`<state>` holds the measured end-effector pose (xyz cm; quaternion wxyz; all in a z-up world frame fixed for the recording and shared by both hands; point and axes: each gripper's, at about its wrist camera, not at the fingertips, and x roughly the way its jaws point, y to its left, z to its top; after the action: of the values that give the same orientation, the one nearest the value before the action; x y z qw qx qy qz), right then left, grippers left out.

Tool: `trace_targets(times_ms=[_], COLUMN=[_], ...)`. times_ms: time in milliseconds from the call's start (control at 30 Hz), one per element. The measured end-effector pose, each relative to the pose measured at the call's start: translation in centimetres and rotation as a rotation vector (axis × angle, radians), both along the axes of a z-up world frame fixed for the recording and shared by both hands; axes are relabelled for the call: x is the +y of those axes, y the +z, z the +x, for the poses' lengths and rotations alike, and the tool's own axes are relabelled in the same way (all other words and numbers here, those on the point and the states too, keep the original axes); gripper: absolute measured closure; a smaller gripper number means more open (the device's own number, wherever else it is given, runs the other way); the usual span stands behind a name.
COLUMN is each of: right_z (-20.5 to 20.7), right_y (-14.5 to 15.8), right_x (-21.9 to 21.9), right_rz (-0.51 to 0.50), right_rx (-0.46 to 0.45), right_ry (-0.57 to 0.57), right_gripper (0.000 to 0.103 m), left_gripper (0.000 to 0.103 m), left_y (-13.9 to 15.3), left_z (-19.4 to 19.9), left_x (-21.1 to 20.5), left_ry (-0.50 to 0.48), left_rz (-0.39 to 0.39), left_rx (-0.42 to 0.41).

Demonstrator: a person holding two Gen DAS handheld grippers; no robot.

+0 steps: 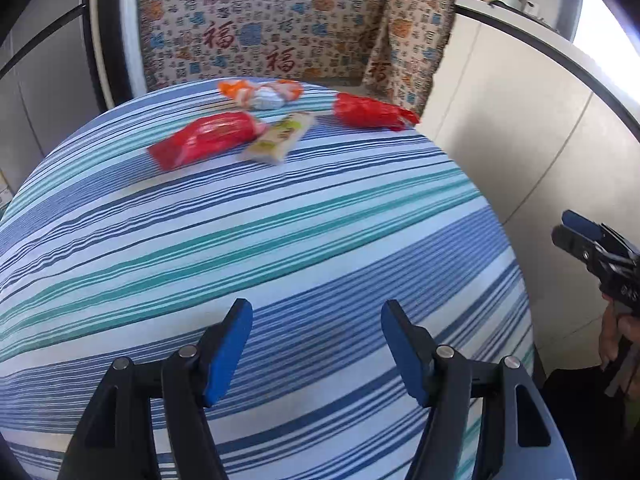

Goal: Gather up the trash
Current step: 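Carry the can and snack bag over the wastebasket and open both tools, then move both tools back over the table toward the remaining trash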

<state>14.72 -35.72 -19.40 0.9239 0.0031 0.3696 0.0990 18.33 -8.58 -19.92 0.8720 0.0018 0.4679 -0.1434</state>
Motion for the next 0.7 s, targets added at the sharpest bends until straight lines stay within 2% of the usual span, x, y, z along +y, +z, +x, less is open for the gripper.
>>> trace_targets(times_ms=[133, 333, 467, 700], right_z=[1.2, 4.6, 6.2, 6.9], right_y=[-1.3, -3.8, -4.6, -5.1], right_x=[7.4, 13.6, 15.5, 15.7], right_rz=[-0.048, -0.077, -0.103, -0.098], right_rx=[0.071, 0.151, 0.177, 0.167], right_ry=[0.078, 0.064, 0.053, 0.011], right_gripper=[0.013, 0.013, 0.013, 0.004], left_gripper=[0.035, 0.035, 0.035, 0.035], left_y=[-0.7, -1.2, -1.3, -0.3], left_z=[0.8, 1.4, 2.6, 7.3], left_x=[4.1, 5.6, 5.5, 6.1], left_ry=[0.047, 0.038, -0.01, -0.116], left_rz=[0.029, 0.079, 0.123, 0.089], left_rx=[0.003, -0.015, -0.035, -0.017])
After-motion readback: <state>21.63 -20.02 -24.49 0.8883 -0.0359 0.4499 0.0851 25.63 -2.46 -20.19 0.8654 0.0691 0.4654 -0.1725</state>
